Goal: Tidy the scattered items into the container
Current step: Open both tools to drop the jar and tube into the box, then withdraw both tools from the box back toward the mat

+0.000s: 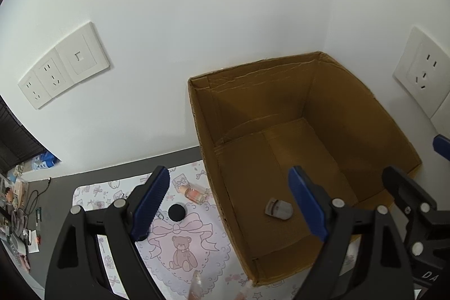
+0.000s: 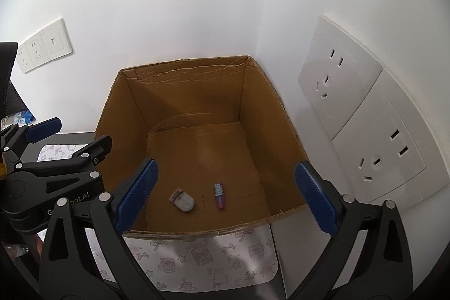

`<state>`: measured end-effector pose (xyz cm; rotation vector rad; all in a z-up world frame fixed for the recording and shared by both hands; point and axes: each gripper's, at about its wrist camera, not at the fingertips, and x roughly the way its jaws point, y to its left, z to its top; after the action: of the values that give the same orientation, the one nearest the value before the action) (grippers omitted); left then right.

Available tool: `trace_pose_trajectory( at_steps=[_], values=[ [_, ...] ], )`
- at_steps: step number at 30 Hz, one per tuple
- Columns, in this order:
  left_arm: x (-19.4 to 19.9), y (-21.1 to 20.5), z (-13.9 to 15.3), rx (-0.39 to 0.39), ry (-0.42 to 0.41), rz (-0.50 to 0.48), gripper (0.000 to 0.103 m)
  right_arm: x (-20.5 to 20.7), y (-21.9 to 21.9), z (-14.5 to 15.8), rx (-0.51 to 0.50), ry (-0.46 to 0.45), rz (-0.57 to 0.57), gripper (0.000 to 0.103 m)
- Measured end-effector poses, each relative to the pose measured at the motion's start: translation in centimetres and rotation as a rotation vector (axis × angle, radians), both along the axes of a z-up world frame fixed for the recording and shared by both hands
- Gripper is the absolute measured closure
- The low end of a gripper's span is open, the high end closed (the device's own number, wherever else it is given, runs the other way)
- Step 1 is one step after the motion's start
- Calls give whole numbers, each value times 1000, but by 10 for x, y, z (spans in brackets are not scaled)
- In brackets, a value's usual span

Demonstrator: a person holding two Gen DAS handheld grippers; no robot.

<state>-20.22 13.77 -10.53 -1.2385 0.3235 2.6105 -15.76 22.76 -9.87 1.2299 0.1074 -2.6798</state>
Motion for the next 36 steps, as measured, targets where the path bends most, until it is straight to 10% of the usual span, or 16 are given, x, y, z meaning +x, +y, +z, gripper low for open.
trace_pose_trajectory(
  at_steps=[19,36],
  values=[
    [16,-19,10,20,18,26,12,11,-3,8,1,7,0,3],
    [48,-116,29,30,64,138,12,54,-73,28,5,49,92,3]
  ],
)
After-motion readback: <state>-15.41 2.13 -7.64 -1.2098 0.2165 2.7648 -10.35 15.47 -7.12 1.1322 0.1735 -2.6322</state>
